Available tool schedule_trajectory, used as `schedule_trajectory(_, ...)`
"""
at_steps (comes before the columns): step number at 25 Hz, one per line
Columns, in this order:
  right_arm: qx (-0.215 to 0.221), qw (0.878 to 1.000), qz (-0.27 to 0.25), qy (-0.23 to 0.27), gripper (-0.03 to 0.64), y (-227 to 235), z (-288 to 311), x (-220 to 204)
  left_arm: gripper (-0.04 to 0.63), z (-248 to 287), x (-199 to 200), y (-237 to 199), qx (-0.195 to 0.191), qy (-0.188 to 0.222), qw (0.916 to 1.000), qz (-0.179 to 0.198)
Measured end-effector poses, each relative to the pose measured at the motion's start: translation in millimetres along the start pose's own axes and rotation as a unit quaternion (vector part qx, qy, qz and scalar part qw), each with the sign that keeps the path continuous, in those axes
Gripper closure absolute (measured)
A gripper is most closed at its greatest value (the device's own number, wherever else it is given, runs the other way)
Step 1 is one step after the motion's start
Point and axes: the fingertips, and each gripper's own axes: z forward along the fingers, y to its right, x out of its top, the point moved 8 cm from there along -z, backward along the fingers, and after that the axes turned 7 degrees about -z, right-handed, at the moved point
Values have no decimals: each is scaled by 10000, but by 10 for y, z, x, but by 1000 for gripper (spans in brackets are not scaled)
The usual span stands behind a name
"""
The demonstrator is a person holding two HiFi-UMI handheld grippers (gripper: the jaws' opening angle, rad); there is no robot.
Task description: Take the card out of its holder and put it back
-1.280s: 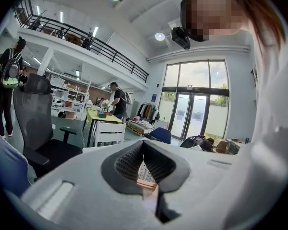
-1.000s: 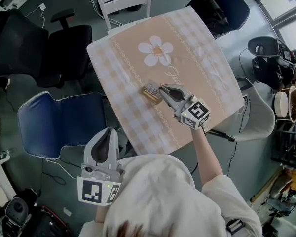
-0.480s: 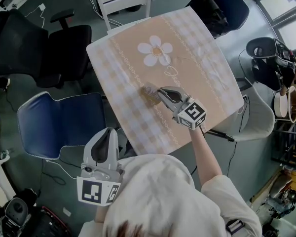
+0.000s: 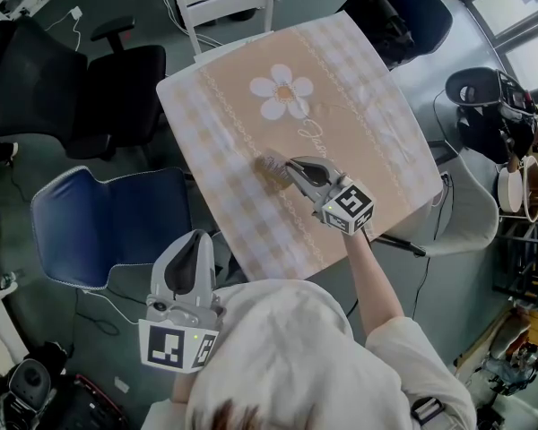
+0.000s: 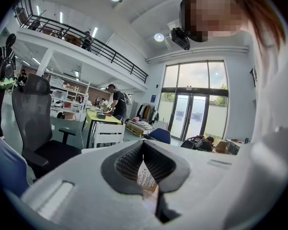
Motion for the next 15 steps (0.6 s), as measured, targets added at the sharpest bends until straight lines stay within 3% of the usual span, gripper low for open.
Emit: schedule_trajectory(15, -2, 10000, 14, -1, 597, 10, -10, -3, 595, -1, -8, 1, 8, -2, 10000, -19)
